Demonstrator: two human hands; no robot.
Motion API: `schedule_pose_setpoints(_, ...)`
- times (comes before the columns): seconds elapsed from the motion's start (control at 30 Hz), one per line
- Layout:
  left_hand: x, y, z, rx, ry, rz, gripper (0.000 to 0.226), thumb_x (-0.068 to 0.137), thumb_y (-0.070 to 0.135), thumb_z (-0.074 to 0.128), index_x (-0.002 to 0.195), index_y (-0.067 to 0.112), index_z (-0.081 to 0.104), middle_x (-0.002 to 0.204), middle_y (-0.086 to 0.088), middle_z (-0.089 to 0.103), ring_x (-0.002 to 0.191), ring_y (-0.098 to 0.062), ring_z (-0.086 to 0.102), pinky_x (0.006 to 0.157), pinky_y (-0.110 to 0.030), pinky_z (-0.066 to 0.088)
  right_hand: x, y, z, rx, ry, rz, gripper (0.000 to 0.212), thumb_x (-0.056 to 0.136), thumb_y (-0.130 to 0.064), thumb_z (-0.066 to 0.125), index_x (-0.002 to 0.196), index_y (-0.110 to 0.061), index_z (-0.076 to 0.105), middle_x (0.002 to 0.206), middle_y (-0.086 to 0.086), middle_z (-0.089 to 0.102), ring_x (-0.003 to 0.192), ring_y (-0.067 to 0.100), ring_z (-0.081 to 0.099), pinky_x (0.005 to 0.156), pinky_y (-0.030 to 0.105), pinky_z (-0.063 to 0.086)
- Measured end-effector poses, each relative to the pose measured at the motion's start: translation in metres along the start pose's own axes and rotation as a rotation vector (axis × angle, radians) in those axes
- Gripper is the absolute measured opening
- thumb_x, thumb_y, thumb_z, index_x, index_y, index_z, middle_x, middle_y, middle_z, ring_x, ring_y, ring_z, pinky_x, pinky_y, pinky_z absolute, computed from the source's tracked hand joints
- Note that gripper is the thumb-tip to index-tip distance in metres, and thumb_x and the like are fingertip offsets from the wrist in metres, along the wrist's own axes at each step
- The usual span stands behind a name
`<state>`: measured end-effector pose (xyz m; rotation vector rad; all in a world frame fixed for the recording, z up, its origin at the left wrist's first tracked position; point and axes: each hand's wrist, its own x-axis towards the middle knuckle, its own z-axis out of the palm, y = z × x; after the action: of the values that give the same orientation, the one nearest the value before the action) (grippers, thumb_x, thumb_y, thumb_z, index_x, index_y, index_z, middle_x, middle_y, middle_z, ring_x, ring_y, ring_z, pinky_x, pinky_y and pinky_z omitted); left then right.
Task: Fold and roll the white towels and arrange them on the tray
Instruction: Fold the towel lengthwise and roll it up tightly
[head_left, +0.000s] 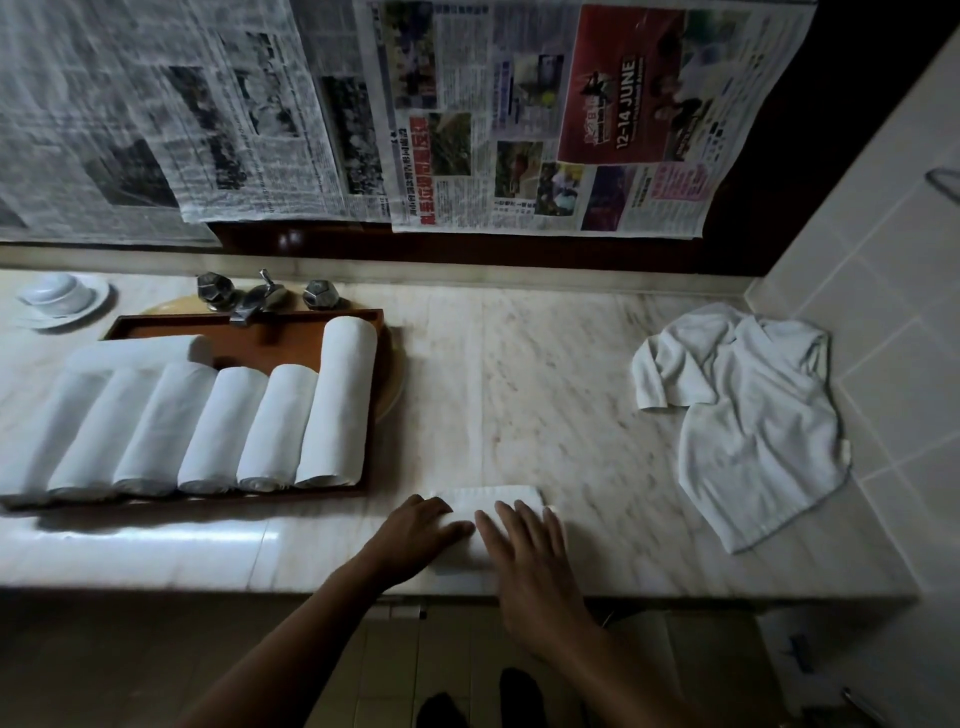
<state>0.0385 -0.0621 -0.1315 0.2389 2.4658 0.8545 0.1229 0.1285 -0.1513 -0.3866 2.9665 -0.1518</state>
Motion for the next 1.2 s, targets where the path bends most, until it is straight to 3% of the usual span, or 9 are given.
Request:
schedule_pose_setpoints(0.1,0.004,-0.005,0.004,-0.088,0.018,-0.053,0.042,0.098,0.055,0.057,0.118,0.019,0.068,0.112,0.003,0.063,0.106,-0.015,0.055,0.084,-0.024,0.038,0.011,0.005,0.000,-0.010,-0.014,0.005,0.101,0.066,-0.014,0.073,0.158,-0.021,0.031,0.154,0.010,0.042,0.142,0.035,0.041,0.118,0.055,0.014)
schedule_pose_setpoints(0.2,0.005,-0.013,0.009,-0.181,0.095,-0.104,0.040,0.095,0.064,0.055,0.110,0.028,0.067,0.107,0.002,0.064,0.102,-0.016,0.060,0.075,-0.019,0.039,0.023,0.011,-0.002,-0.007,-0.039,-0.010,0.101,0.064,-0.016,0.072,0.156,-0.020,0.030,0.152,0.009,0.042,0.138,0.034,0.042,0.121,0.056,0.023)
schedule_pose_setpoints(0.3,0.001,-0.014,0.010,-0.251,0.115,-0.131,0.043,0.097,0.057,0.057,0.129,0.028,0.061,0.114,-0.003,0.061,0.102,-0.015,0.061,0.078,-0.024,0.043,0.033,0.016,-0.004,-0.035,-0.077,-0.018,0.100,0.062,-0.018,0.074,0.154,-0.019,0.035,0.148,0.008,0.046,0.133,0.033,0.047,0.117,0.056,0.032)
schedule_pose_setpoints(0.4,-0.004,-0.016,0.013,-0.288,0.121,-0.153,0.052,0.097,0.056,0.058,0.141,0.029,0.053,0.119,-0.003,0.060,0.106,-0.016,0.060,0.081,-0.028,0.044,0.046,0.019,-0.011,-0.067,-0.109,-0.027,0.100,0.069,-0.020,0.074,0.157,-0.020,0.028,0.153,0.008,0.039,0.138,0.032,0.042,0.118,0.053,0.025)
schedule_pose_setpoints(0.53,-0.005,-0.019,0.017,-0.343,0.142,-0.210,0.056,0.098,0.057,0.056,0.144,0.025,0.049,0.105,-0.003,0.069,0.098,-0.021,0.067,0.092,-0.037,0.053,0.069,0.022,-0.028,-0.093,-0.214,-0.037,0.097,0.076,-0.022,0.073,0.157,-0.024,0.021,0.153,0.005,0.037,0.139,0.029,0.038,0.115,0.051,0.026)
schedule_pose_setpoints(0.67,-0.005,-0.018,0.016,-0.511,0.140,-0.275,0.055,0.094,0.062,0.059,0.138,0.030,0.051,0.105,-0.006,0.072,0.081,-0.018,0.074,0.081,-0.037,0.061,0.089,0.027,-0.039,-0.088,-0.328,-0.028,0.085,0.076,-0.021,0.071,0.149,-0.028,0.029,0.135,0.008,0.047,0.124,0.031,0.048,0.103,0.050,0.036)
schedule_pose_setpoints(0.83,-0.008,-0.015,0.019,-0.758,0.130,-0.328,0.050,0.097,0.051,0.062,0.137,0.022,0.055,0.118,-0.012,0.064,0.092,-0.026,0.071,0.067,-0.034,0.063,0.097,0.027,-0.044,-0.040,-0.387,-0.017,0.078,0.079,-0.030,0.073,0.145,-0.030,0.032,0.124,0.009,0.052,0.118,0.031,0.052,0.099,0.048,0.040)
schedule_pose_setpoints(0.97,-0.012,-0.012,0.020,-0.983,0.085,-0.321,0.043,0.097,0.044,0.066,0.132,0.022,0.057,0.120,-0.014,0.066,0.099,-0.034,0.073,0.079,-0.044,0.064,0.082,0.024,-0.048,0.101,-0.390,0.022,0.082,0.078,-0.042,0.077,0.147,-0.031,0.033,0.129,0.005,0.056,0.118,0.029,0.056,0.100,0.045,0.042)
schedule_pose_setpoints(1.2,-0.020,-0.002,0.023,-1.087,0.101,-0.261,0.059,0.079,0.057,0.082,0.126,0.029,0.061,0.125,-0.004,0.067,0.112,-0.024,0.068,0.082,-0.039,0.063,0.047,0.012,-0.049,0.270,-0.309,0.032,0.089,0.078,-0.038,0.076,0.153,-0.032,0.028,0.142,0.001,0.049,0.128,0.025,0.049,0.105,0.042,0.039)
